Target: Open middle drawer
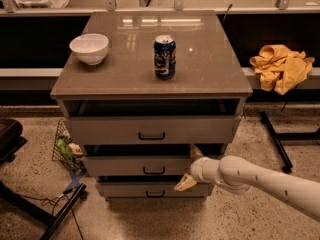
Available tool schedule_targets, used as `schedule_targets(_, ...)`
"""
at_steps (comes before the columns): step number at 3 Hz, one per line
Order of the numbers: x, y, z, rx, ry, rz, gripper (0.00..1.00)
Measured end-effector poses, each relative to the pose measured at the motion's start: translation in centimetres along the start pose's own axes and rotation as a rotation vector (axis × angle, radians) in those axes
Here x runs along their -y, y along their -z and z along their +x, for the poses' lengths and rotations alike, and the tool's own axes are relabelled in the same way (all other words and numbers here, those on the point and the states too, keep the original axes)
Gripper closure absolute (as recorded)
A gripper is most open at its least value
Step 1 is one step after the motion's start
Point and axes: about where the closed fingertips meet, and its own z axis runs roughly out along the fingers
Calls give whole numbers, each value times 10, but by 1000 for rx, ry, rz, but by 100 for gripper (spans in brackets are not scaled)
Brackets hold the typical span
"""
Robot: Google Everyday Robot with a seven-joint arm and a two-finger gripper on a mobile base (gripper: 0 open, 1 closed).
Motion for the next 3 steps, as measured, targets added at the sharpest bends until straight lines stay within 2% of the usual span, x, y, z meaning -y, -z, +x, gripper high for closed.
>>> schedule_targets(1,0,3,10,-62,18,-13,0)
schedule_targets(3,-2,0,12,-93,43,-27,0)
